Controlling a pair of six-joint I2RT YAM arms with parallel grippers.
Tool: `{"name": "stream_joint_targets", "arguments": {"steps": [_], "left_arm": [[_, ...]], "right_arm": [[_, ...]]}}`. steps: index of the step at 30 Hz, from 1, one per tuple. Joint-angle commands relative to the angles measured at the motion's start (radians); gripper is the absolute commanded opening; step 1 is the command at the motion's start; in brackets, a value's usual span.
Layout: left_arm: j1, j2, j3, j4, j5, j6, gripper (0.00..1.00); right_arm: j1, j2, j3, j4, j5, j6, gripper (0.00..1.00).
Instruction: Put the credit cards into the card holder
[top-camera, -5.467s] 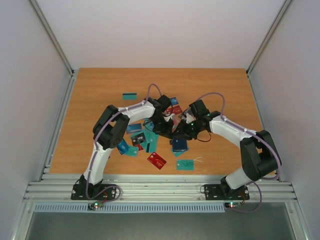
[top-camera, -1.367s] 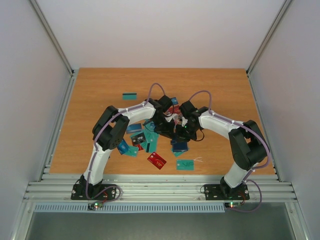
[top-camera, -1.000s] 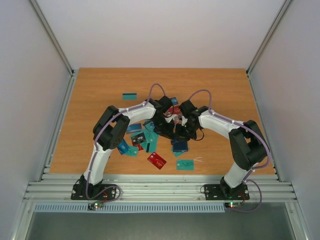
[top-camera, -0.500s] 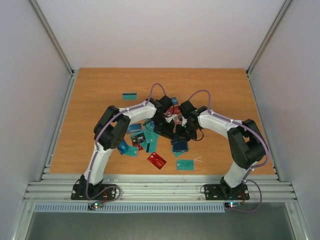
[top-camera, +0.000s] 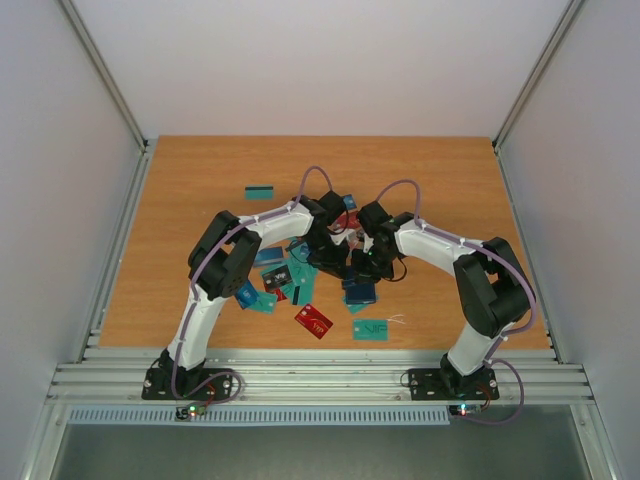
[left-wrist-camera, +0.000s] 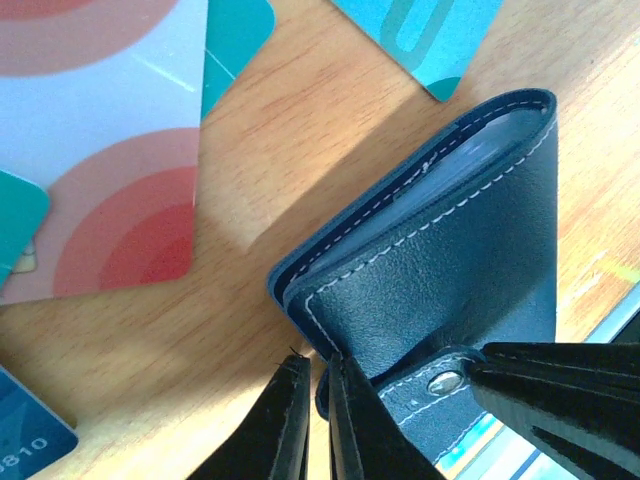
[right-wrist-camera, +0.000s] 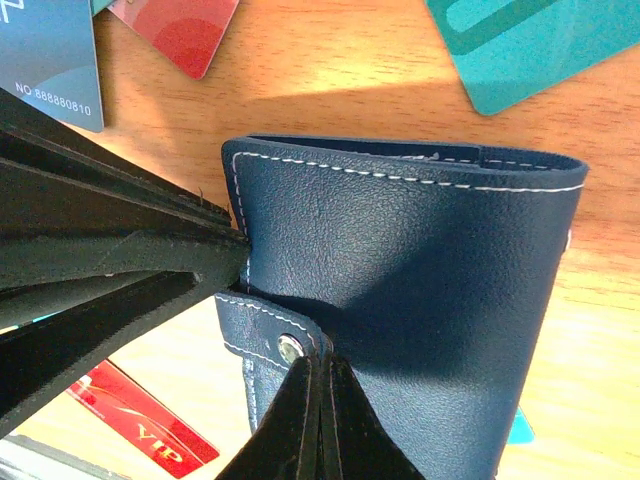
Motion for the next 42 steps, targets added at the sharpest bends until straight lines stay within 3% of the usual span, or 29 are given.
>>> {"name": "stream_joint_targets", "arguments": {"steps": [1,24,32,42], "left_arm": [[-0.003,0.039,0.022,-0.019,-0.039,0.015,0.08],[-0.002,0.035,0.028,-0.030,-0.053,0.008,0.08],[0.001,-0.069,0.001,-0.001,-0.064,-0.004,0.08],[0.016,-0.172,-0.118,0.162,0.094,-0.026,0.11]], "right_arm": [[0.004,0.006,0.027,-0.051,0.059,-0.023,0.01],[-0.013,0.097,0.016,-0.035,0.071,-0.045,0.01],[-0.014,0.119,0.023,-0.041,0.058,-0.044,0.01],[-0.017,0.108,0.025,-0.017,0.002,-0.039,0.01]]}}
